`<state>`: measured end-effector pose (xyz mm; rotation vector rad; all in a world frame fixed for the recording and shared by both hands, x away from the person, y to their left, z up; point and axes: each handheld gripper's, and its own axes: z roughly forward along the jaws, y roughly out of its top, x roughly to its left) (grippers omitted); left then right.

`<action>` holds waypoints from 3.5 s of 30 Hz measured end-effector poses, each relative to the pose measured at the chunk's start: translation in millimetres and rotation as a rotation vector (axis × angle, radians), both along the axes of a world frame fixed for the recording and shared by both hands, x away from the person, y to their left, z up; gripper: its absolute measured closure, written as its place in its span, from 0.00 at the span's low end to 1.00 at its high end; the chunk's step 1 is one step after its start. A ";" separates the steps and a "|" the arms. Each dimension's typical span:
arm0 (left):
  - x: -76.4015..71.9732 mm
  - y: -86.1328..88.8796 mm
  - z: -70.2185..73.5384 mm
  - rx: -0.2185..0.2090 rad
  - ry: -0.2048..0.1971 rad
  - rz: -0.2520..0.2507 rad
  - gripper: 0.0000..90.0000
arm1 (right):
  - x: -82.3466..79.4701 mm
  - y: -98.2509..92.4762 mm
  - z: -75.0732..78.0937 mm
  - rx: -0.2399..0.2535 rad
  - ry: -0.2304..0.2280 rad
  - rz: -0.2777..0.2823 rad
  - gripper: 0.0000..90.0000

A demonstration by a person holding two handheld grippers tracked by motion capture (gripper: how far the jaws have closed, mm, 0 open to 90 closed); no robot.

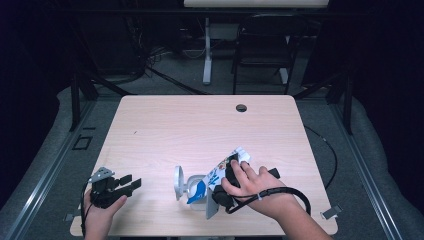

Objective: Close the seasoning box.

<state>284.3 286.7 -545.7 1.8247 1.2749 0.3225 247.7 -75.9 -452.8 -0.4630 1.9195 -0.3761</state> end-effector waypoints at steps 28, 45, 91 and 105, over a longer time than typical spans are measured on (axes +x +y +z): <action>0.0 0.0 -0.1 -0.001 0.000 0.001 0.57 | -2.6 1.7 -0.5 -0.032 -0.021 0.018 0.72; 0.0 0.2 -0.5 -0.002 -0.001 0.001 0.57 | -3.3 1.5 -0.3 -0.027 -0.027 0.034 0.71; 0.1 0.1 -1.3 0.002 0.008 0.002 0.57 | -4.8 -1.0 1.2 0.007 -0.020 0.036 0.72; 0.2 -0.8 -2.1 0.004 0.005 0.005 0.57 | -7.4 -7.9 1.4 0.026 -0.024 0.021 0.72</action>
